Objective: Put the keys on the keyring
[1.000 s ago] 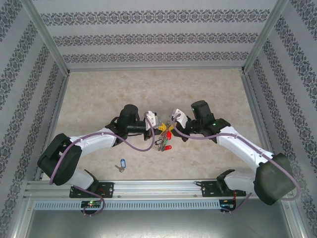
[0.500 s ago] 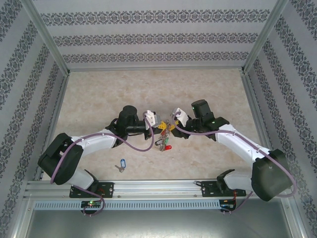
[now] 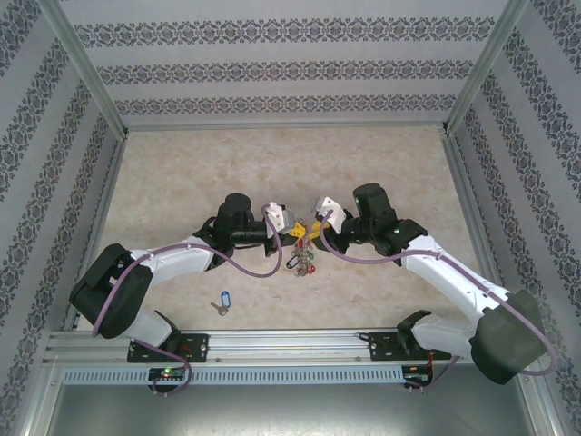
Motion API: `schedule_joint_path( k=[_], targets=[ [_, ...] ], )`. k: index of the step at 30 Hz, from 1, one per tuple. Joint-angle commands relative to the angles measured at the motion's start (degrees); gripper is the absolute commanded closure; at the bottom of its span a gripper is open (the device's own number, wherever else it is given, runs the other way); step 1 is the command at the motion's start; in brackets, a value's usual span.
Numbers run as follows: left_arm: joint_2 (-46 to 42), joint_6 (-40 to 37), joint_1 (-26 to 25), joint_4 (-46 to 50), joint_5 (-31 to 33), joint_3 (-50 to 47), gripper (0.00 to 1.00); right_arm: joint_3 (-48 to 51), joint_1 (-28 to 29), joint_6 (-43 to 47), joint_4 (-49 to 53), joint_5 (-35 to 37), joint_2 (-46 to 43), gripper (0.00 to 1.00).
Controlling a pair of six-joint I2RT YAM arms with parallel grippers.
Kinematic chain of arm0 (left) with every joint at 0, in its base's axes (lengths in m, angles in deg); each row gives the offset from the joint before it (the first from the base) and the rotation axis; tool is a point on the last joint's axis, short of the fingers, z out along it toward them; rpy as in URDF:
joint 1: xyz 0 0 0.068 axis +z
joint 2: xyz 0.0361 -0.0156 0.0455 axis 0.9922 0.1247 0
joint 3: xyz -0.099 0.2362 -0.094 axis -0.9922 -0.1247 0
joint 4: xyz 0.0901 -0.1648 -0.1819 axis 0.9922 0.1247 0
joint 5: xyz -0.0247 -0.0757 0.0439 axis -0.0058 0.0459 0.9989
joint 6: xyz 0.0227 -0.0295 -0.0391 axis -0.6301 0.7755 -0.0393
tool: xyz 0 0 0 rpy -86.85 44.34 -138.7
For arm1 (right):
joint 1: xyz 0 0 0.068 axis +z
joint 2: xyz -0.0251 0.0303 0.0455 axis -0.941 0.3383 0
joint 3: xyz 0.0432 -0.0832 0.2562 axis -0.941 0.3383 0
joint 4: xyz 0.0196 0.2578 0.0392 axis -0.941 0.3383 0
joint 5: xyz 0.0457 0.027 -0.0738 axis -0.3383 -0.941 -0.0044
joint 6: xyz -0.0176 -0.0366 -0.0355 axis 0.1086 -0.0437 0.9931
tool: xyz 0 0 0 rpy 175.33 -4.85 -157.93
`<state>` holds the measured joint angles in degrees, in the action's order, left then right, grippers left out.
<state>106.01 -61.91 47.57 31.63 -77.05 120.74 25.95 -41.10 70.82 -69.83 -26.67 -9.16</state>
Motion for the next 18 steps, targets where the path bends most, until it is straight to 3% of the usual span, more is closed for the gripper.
schedule_joint_path(
  k=[1, 8, 18],
  targets=[
    [-0.6, 0.1, -0.9, -2.6, -2.7, 1.3, 1.0, -0.7, 0.8, 3.5, -2.3, 1.0, 1.3, 0.71],
    [-1.6, -0.4, -0.9, -1.9, -2.6, 1.1, 1.0, -2.0, 0.6, 7.3, -1.9, -1.1, 4.5, 0.75],
    [-2.7, -2.4, -0.9, 1.5, -1.3, 1.3, 1.0, -3.0, 0.1, 8.9, -0.2, -4.0, 4.6, 0.98]
  ],
)
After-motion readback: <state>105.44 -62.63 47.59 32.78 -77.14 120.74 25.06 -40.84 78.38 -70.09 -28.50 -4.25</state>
